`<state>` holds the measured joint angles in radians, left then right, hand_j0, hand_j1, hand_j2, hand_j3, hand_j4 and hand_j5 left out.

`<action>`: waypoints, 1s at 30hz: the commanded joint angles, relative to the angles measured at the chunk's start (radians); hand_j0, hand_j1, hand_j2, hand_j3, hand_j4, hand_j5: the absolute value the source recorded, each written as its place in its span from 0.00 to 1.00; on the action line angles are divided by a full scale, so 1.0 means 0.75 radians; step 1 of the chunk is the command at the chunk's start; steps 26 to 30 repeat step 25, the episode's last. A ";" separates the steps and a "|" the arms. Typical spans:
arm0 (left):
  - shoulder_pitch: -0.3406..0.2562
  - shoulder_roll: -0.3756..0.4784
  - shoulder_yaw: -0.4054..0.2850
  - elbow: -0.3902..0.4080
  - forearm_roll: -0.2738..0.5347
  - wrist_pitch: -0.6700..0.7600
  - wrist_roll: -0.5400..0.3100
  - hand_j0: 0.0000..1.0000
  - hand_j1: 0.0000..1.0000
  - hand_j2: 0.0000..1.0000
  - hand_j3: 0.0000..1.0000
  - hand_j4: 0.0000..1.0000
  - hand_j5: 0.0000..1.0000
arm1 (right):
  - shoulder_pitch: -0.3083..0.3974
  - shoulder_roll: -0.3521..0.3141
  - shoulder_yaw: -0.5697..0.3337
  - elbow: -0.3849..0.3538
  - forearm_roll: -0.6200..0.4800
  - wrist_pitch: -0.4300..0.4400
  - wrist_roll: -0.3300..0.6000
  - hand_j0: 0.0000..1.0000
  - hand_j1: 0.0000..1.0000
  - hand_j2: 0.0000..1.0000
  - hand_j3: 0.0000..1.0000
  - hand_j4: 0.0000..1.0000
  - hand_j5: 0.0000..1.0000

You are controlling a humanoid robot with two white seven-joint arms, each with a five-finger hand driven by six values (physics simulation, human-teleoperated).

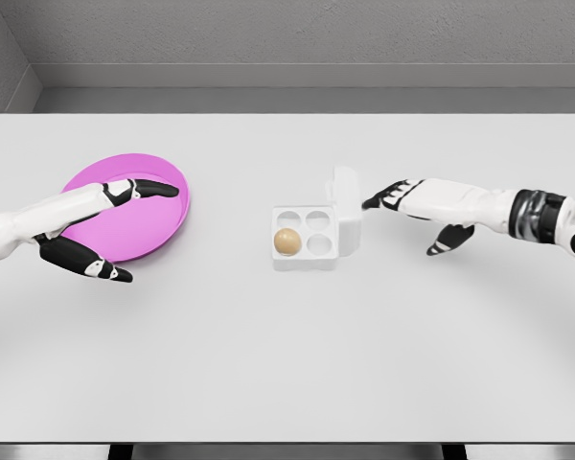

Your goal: Pack egg into the box and close the box lid

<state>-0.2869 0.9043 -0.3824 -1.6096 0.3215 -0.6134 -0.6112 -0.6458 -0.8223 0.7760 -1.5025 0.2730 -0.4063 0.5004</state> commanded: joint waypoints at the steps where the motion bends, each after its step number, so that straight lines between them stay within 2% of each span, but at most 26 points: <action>1: 0.000 0.001 0.001 -0.003 0.011 0.003 0.000 1.00 1.00 1.00 1.00 1.00 1.00 | -0.002 -0.002 0.000 -0.030 -0.006 0.000 0.000 1.00 1.00 1.00 1.00 1.00 1.00; 10: 0.000 0.003 0.001 -0.003 0.011 0.003 0.000 1.00 1.00 1.00 1.00 1.00 1.00 | -0.027 0.006 0.000 -0.118 -0.008 -0.004 0.002 1.00 1.00 1.00 1.00 1.00 1.00; 17: -0.002 0.001 -0.001 -0.001 0.011 0.003 0.000 1.00 1.00 1.00 1.00 1.00 1.00 | -0.041 0.051 0.011 -0.120 -0.008 -0.010 0.002 1.00 1.00 1.00 1.00 1.00 1.00; 21: -0.002 0.003 0.001 -0.001 0.011 0.003 0.000 1.00 1.00 1.00 1.00 1.00 1.00 | -0.055 0.012 -0.057 -0.073 -0.008 -0.013 0.000 1.00 1.00 1.00 1.00 1.00 1.00; 25: -0.002 0.005 0.003 -0.010 0.015 0.003 0.000 1.00 1.00 1.00 1.00 1.00 1.00 | -0.035 -0.033 -0.094 0.062 -0.010 -0.029 -0.007 1.00 1.00 1.00 1.00 1.00 1.00; 30: -0.002 0.005 0.003 -0.010 0.015 0.003 0.000 1.00 1.00 1.00 1.00 1.00 1.00 | -0.035 -0.033 -0.094 0.062 -0.010 -0.029 -0.007 1.00 1.00 1.00 1.00 1.00 1.00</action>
